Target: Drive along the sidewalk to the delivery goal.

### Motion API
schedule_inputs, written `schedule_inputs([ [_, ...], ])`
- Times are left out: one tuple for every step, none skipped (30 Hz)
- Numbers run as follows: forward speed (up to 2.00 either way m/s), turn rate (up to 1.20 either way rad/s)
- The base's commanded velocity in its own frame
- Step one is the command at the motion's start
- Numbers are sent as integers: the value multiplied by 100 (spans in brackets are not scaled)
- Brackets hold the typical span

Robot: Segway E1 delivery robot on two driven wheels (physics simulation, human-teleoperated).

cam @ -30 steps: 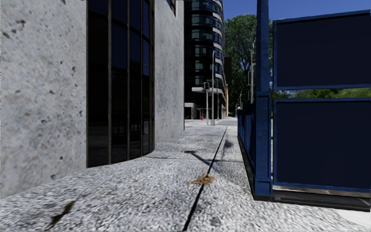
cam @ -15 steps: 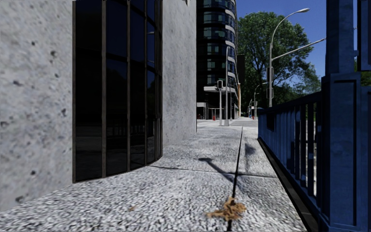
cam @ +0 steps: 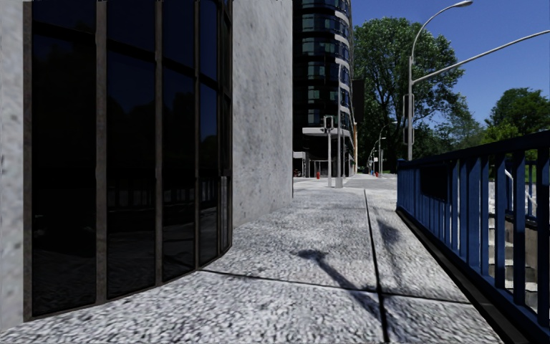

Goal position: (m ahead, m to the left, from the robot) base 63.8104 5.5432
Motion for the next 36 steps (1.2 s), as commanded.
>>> schedule_inputs([
  [143,-120],
  [143,-120],
  [143,-120],
  [143,-120],
  [143,-81],
  [143,-4],
  [143,0],
  [143,0],
  [143,0],
  [143,0],
  [143,0],
  [143,0],
  [143,0],
  [143,0],
  [143,0],
  [143,-4],
  [143,-30],
  [143,-45],
  [143,-47],
  [143,-3],
  [143,-3],
  [143,0],
  [143,0],
  [143,0],
  [143,0],
  [143,0],
  [143,0],
  [143,0],
  [143,0],
  [143,0],
  [143,0],
  [143,0],
  [143,0],
  [143,0],
  [143,-120],
  [143,-114],
])
